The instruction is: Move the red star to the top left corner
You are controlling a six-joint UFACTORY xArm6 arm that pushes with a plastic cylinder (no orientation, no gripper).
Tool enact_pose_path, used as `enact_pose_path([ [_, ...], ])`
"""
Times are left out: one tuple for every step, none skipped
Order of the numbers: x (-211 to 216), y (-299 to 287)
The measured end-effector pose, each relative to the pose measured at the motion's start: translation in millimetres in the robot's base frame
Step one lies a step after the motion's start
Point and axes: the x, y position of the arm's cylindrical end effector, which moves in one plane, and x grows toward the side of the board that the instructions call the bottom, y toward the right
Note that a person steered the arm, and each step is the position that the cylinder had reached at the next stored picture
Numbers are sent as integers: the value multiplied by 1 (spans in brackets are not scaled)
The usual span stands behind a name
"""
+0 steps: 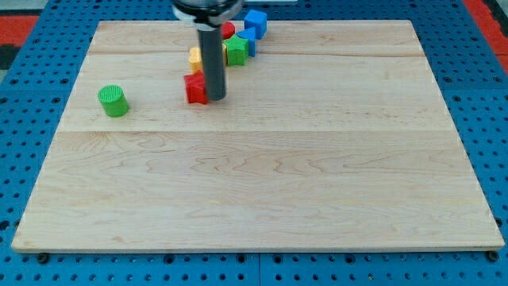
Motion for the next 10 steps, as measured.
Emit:
enact_pose_path([
  [-18,-16],
  [-23,-21],
  [-25,-24],
  [-25,-24],
  [-24,-24],
  [-20,-27],
  [-26,-40],
  [-27,-72],
  [-26,-72],
  [-21,-73],
])
